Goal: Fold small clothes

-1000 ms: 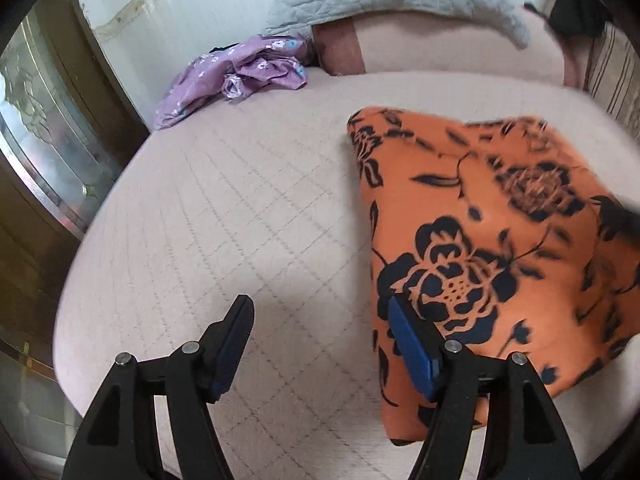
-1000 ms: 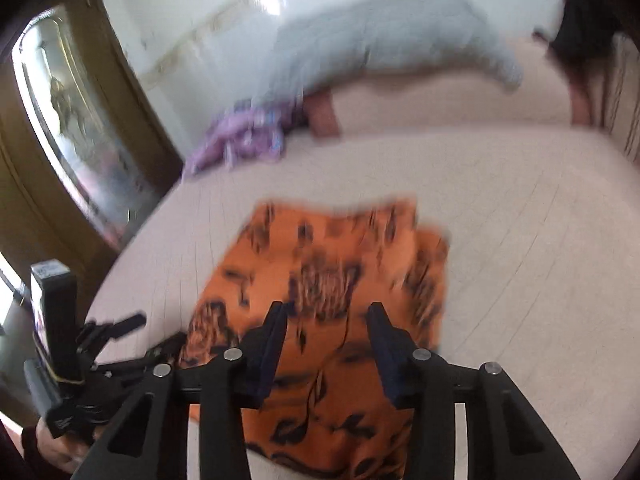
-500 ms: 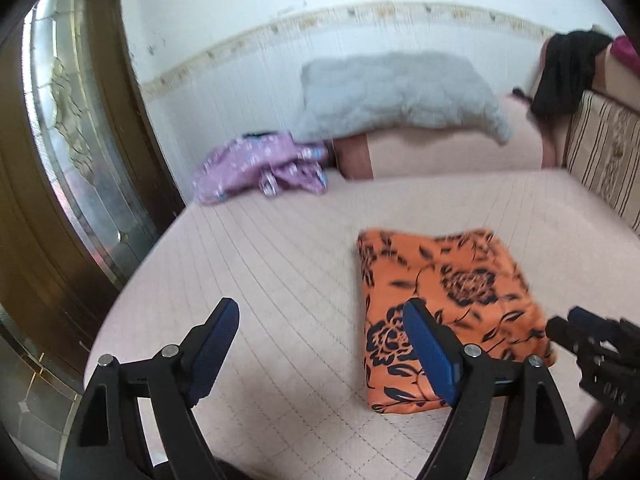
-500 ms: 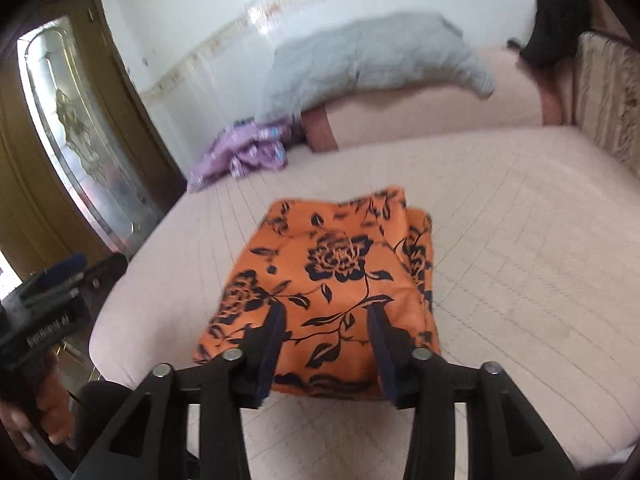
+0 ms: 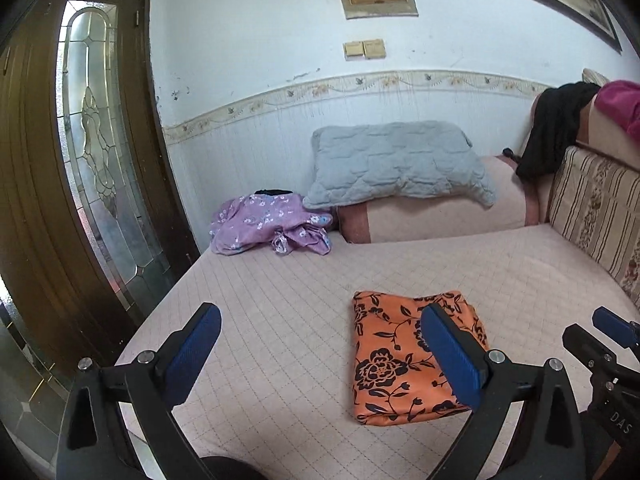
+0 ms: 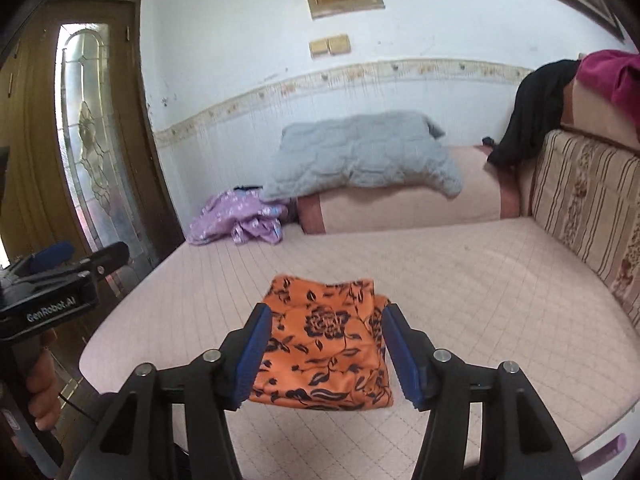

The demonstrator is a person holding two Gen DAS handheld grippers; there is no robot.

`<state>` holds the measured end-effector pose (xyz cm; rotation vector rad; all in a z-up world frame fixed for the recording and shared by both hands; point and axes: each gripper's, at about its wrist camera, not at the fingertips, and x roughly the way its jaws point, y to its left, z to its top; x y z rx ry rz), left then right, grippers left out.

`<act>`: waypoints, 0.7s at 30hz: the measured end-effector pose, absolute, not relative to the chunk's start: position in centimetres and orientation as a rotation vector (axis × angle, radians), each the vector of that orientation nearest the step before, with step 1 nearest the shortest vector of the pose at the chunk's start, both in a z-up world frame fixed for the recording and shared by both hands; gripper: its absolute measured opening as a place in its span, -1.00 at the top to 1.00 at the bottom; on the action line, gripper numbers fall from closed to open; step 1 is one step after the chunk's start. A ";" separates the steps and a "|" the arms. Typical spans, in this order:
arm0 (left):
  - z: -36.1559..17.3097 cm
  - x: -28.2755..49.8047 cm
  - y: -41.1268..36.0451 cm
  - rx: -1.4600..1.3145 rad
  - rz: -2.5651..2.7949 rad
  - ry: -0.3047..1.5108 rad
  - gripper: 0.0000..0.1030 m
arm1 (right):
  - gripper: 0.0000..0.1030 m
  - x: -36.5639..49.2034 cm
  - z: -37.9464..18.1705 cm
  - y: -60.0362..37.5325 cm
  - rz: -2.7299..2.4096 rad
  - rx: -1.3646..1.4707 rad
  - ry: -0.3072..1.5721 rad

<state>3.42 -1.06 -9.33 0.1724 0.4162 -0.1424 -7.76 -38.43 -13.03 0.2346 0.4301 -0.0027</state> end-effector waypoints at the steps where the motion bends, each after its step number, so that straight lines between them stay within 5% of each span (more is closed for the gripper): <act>1: -9.2 3.3 -0.9 0.168 -0.141 0.414 -0.94 | -0.21 -8.2 -12.6 -38.3 -0.005 0.234 0.421; 21: -8.4 2.9 -0.3 0.147 -0.134 0.425 -0.94 | -0.23 -9.2 -11.7 -36.9 -0.033 0.167 0.390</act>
